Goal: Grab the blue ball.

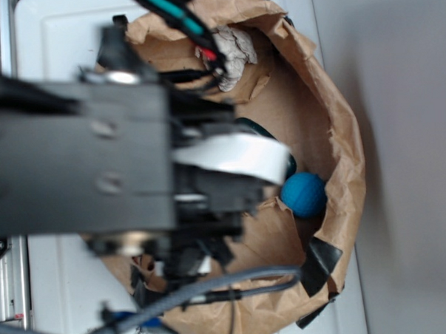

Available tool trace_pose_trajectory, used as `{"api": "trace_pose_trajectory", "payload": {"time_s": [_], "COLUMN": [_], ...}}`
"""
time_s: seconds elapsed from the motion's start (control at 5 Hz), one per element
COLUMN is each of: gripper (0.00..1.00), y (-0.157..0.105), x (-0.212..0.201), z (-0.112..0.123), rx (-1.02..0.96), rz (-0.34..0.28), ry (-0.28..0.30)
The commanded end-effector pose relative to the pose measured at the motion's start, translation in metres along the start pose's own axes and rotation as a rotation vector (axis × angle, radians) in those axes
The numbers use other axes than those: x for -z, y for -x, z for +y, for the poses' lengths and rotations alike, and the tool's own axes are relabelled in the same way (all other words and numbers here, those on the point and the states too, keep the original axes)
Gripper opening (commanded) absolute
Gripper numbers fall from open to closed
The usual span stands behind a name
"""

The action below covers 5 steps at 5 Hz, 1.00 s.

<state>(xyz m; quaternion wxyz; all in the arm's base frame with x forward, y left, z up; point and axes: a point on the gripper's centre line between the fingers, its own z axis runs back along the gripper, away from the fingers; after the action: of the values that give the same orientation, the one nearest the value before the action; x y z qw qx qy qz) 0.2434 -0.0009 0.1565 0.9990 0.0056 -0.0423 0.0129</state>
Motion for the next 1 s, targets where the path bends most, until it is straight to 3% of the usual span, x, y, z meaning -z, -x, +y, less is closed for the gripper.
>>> {"api": "trace_pose_trajectory", "payload": {"time_s": [0.0, 0.4, 0.8], "gripper": [1.0, 1.0, 1.0], "y": [-0.012, -0.012, -0.026], "x": [-0.016, -0.016, 0.033], "z": [0.006, 0.006, 0.024], "rx": [-0.018, -0.018, -0.043], "rz": [-0.067, -0.067, -0.091], "ry": [-0.006, -0.006, -0.036]}}
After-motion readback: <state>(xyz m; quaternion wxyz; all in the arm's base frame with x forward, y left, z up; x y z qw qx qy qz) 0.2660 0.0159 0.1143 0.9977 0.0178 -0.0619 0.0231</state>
